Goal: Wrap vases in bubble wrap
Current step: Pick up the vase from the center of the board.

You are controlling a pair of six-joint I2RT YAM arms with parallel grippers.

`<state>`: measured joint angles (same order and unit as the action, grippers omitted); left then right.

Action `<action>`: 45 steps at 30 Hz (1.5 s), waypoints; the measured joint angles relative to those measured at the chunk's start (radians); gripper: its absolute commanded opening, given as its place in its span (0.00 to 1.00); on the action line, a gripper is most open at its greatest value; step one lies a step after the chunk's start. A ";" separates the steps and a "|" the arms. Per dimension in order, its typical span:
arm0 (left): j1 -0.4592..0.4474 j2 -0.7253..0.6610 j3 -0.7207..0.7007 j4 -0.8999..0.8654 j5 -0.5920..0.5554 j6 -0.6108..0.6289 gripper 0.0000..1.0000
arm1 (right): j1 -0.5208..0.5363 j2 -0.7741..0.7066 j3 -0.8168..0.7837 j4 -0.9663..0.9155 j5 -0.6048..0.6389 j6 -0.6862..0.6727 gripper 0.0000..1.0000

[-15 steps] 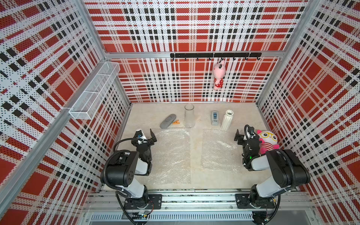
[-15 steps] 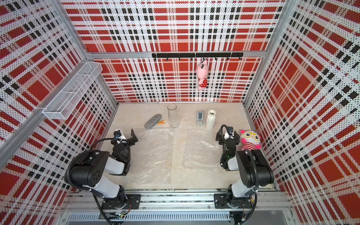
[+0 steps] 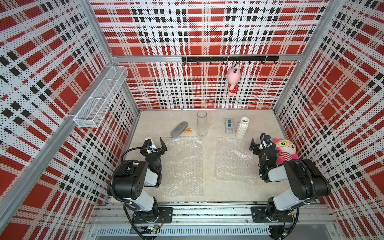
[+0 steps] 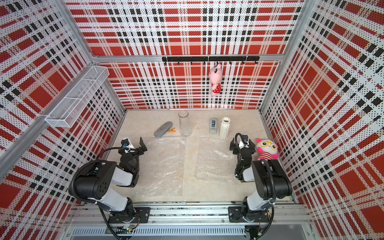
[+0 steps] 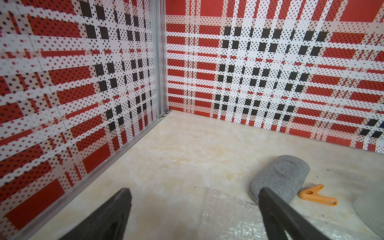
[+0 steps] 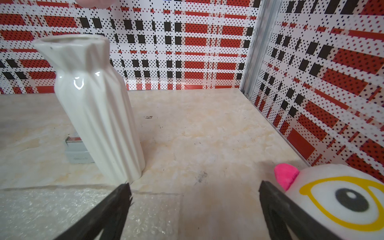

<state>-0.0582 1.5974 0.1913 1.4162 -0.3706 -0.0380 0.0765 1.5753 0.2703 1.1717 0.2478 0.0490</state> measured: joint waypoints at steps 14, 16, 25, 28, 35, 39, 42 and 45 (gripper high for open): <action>0.000 0.000 0.000 0.000 0.000 0.000 0.98 | 0.000 0.000 0.000 0.000 -0.003 0.000 1.00; 0.000 0.000 0.000 0.000 0.000 0.000 0.98 | 0.000 0.000 0.000 0.000 -0.003 0.000 1.00; -0.011 0.000 -0.002 0.011 -0.003 0.008 0.98 | 0.007 0.000 -0.003 0.012 0.001 -0.005 1.00; -0.048 0.000 -0.053 0.089 -0.023 0.031 0.98 | 0.043 0.004 -0.050 0.103 0.063 -0.021 1.00; -0.166 -0.130 -0.151 0.103 -0.132 0.124 0.98 | 0.127 0.034 -0.171 0.318 0.217 -0.072 1.00; -0.285 -0.355 -0.113 0.060 -0.153 0.159 0.98 | 0.183 -0.082 -0.163 0.310 0.365 -0.105 1.00; -0.388 -0.517 -0.111 0.007 -0.134 0.130 0.98 | 0.203 -0.186 -0.108 0.209 0.442 -0.101 1.00; -0.470 -0.672 -0.093 -0.098 -0.043 0.035 0.98 | 0.236 -0.294 -0.019 -0.009 0.560 -0.020 1.00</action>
<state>-0.5285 0.9257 0.0982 1.3182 -0.4137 -0.0029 0.3122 1.2816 0.2512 1.1629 0.8074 0.0288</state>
